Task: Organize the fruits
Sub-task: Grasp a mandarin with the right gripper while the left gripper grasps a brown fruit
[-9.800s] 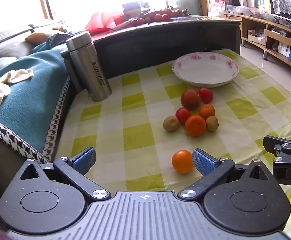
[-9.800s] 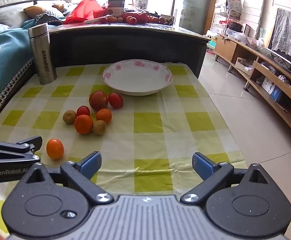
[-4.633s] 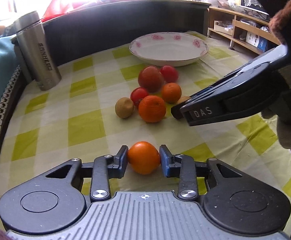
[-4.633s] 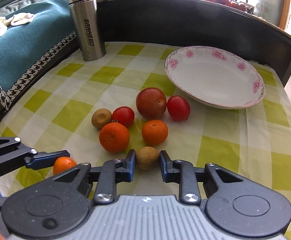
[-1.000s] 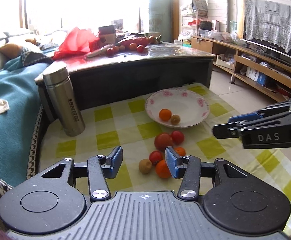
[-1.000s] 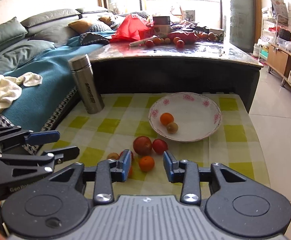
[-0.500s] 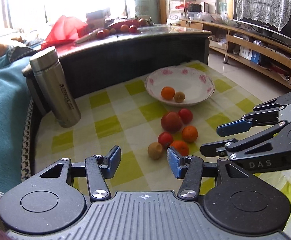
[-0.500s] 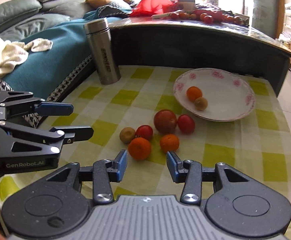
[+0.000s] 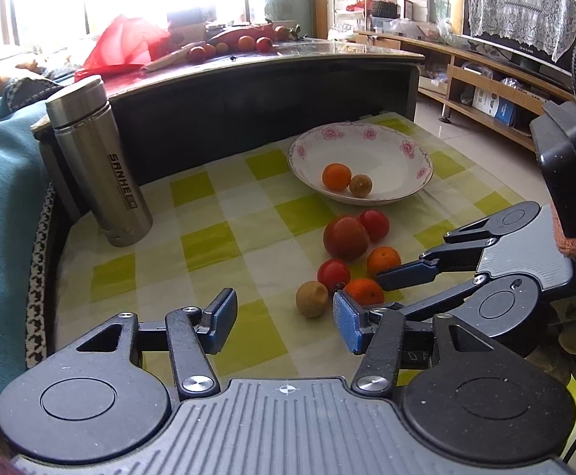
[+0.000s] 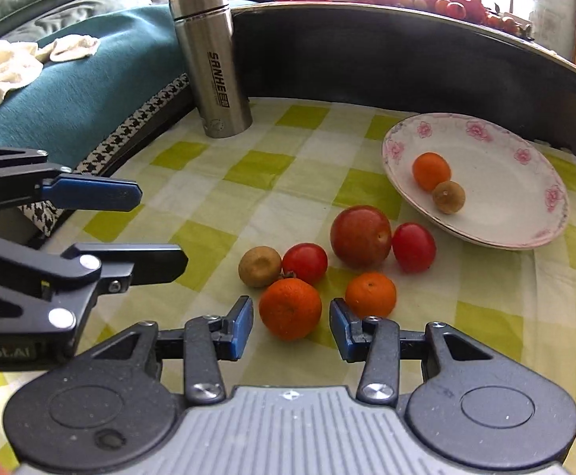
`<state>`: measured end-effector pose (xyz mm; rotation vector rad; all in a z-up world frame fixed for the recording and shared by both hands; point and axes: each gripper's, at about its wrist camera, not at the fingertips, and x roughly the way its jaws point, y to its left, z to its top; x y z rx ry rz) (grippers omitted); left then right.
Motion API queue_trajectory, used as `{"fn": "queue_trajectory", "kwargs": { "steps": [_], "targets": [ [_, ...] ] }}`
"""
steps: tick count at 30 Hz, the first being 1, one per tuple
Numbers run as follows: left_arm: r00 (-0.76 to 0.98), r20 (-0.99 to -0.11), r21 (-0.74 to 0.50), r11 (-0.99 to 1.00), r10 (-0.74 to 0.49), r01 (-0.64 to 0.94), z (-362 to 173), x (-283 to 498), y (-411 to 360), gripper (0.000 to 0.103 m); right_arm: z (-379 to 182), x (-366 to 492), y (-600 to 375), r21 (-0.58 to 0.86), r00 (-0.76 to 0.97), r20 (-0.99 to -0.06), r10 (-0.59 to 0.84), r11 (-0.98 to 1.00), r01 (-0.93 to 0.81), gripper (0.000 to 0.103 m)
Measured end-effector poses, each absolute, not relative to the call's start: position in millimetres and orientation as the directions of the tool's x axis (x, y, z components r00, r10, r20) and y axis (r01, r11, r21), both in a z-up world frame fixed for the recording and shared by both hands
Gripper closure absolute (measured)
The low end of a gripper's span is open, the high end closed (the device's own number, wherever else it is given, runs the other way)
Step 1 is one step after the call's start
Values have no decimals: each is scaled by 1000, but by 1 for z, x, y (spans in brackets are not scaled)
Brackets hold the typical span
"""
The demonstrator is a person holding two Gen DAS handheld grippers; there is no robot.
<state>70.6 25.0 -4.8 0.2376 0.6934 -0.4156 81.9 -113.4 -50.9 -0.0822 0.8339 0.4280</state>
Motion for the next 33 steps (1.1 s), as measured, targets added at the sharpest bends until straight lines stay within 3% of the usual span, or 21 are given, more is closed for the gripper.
{"fn": "queue_trajectory", "kwargs": {
  "steps": [4,18,29,33],
  "targets": [
    [678,-673,57,893,-296,446,-11,77,25,41,-58,88,-113,104,572,-746,342,908,-407,63],
    [613,-720,33,866,-326,499,-43,103,-1,48,-49,75,-152,226,518,-778,356,928,-298,64],
    [615,-728,91,845,-304,526,-57,106,-17,69,-55,76,-156,215,521,-779,349,929,-301,64],
    [609,-731,86,844,-308,530,-55,102,-17,70,-55,74,-156,197,532,-777,337,932,-303,64]
  ]
}}
